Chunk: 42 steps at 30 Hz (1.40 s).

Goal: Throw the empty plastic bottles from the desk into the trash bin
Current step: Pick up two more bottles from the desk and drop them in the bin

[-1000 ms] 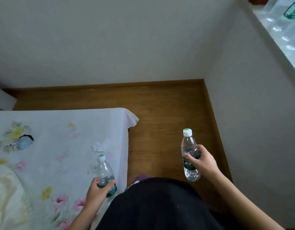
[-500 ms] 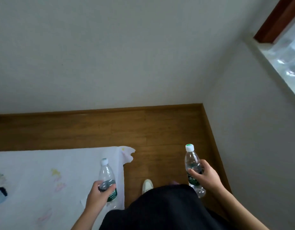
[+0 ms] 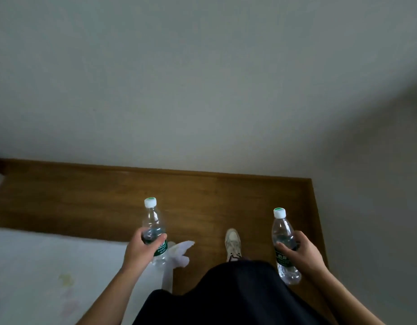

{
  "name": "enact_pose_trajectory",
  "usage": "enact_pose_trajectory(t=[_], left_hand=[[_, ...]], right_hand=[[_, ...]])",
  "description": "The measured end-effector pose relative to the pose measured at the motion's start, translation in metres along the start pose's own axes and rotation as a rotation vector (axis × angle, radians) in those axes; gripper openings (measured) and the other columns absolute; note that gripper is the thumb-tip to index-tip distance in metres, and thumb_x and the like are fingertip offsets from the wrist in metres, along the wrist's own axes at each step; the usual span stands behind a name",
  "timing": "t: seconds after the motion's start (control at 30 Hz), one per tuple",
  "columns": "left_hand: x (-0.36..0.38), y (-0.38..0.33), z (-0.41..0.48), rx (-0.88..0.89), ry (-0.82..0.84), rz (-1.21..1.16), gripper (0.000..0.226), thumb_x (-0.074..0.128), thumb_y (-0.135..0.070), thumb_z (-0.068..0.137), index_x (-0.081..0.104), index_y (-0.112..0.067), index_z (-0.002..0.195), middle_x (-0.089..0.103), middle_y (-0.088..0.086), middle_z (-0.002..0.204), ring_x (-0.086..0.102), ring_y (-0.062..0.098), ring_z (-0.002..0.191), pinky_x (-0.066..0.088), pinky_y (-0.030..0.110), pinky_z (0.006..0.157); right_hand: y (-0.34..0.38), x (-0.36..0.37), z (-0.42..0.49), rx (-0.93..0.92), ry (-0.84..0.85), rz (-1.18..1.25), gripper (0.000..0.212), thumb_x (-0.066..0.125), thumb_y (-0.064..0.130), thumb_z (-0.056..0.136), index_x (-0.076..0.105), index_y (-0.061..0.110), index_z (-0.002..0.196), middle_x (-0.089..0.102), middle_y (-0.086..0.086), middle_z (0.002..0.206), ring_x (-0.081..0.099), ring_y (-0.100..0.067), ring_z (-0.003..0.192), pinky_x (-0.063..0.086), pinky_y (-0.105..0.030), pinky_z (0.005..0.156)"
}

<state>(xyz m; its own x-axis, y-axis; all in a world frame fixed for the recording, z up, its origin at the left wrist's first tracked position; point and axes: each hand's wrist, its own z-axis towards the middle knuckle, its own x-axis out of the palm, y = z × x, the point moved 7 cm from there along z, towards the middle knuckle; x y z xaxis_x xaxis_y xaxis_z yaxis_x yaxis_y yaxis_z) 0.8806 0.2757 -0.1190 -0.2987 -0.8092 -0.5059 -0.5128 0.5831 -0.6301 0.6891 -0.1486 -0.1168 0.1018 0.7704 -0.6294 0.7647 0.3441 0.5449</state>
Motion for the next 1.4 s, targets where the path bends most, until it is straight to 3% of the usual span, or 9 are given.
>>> enact_pose_trajectory(t=[0.1,0.27,0.4,0.57,0.7,0.97,1.17,1.4], left_hand=[[-0.006,0.000,0.012,-0.108,-0.071,-0.052,0.048,0.082,-0.037,0.077,0.057,-0.021,0.114,0.064,0.001,0.107,0.060,0.021,0.098,0.048,0.035,0.078],[-0.026,0.021,0.016,-0.220,-0.171,-0.144,0.058,0.084,-0.052,0.066,0.061,-0.018,0.106,0.070,0.003,0.098,0.068,0.023,0.093,0.056,0.047,0.088],[-0.045,0.041,0.006,-0.375,-0.314,-0.220,0.051,0.083,-0.044,0.068,0.058,-0.017,0.104,0.069,0.005,0.097,0.066,0.022,0.086,0.052,0.040,0.078],[-0.069,0.069,0.024,-0.499,-0.418,-0.303,0.047,0.084,-0.040,0.073,0.058,-0.016,0.104,0.071,0.007,0.097,0.068,0.023,0.086,0.053,0.040,0.078],[-0.102,0.072,0.057,-0.535,-0.468,-0.358,0.051,0.083,-0.038,0.076,0.057,-0.011,0.111,0.069,0.011,0.102,0.066,0.026,0.089,0.049,0.037,0.074],[-0.204,0.041,0.141,-0.460,-0.543,-0.429,0.048,0.079,-0.040,0.079,0.052,-0.021,0.112,0.064,0.004,0.104,0.063,0.023,0.093,0.048,0.029,0.068],[-0.278,0.035,0.199,-0.436,-0.609,-0.510,0.051,0.078,-0.043,0.080,0.052,-0.022,0.118,0.062,-0.001,0.109,0.063,0.023,0.099,0.055,0.040,0.088],[-0.342,0.056,0.245,-0.585,-0.707,-0.577,0.050,0.078,-0.040,0.081,0.050,-0.020,0.118,0.059,0.001,0.108,0.060,0.022,0.096,0.055,0.036,0.082]], right_hand=[[0.072,-0.002,0.053,-0.130,0.088,-0.054,0.071,0.067,0.071,0.063,0.055,0.022,0.113,0.064,0.010,0.094,0.063,-0.004,0.077,0.049,-0.021,0.059],[0.191,0.031,0.119,-0.313,0.298,-0.218,0.054,0.075,0.046,0.079,0.053,0.022,0.122,0.059,0.014,0.093,0.060,-0.002,0.078,0.046,-0.017,0.061],[0.279,0.075,0.154,-0.404,0.419,-0.256,0.053,0.076,0.047,0.078,0.051,0.028,0.120,0.060,0.012,0.099,0.060,-0.005,0.083,0.048,-0.021,0.067],[0.368,0.140,0.184,-0.509,0.492,-0.314,0.048,0.077,0.047,0.077,0.054,0.026,0.115,0.066,0.006,0.104,0.064,-0.012,0.089,0.051,-0.028,0.072],[0.422,0.180,0.205,-0.518,0.517,-0.360,0.050,0.077,0.047,0.077,0.054,0.026,0.116,0.066,0.004,0.106,0.065,-0.016,0.093,0.052,-0.033,0.078],[0.523,0.237,0.245,-0.566,0.531,-0.486,0.062,0.077,0.047,0.078,0.052,0.021,0.128,0.066,-0.005,0.118,0.064,-0.021,0.098,0.051,-0.034,0.082],[0.605,0.301,0.276,-0.562,0.611,-0.568,0.065,0.080,0.044,0.075,0.052,0.021,0.129,0.065,-0.007,0.121,0.065,-0.026,0.102,0.054,-0.042,0.090],[0.732,0.419,0.275,-0.651,0.733,-0.601,0.063,0.080,0.041,0.077,0.053,0.019,0.129,0.064,-0.010,0.124,0.063,-0.026,0.105,0.053,-0.040,0.090]])
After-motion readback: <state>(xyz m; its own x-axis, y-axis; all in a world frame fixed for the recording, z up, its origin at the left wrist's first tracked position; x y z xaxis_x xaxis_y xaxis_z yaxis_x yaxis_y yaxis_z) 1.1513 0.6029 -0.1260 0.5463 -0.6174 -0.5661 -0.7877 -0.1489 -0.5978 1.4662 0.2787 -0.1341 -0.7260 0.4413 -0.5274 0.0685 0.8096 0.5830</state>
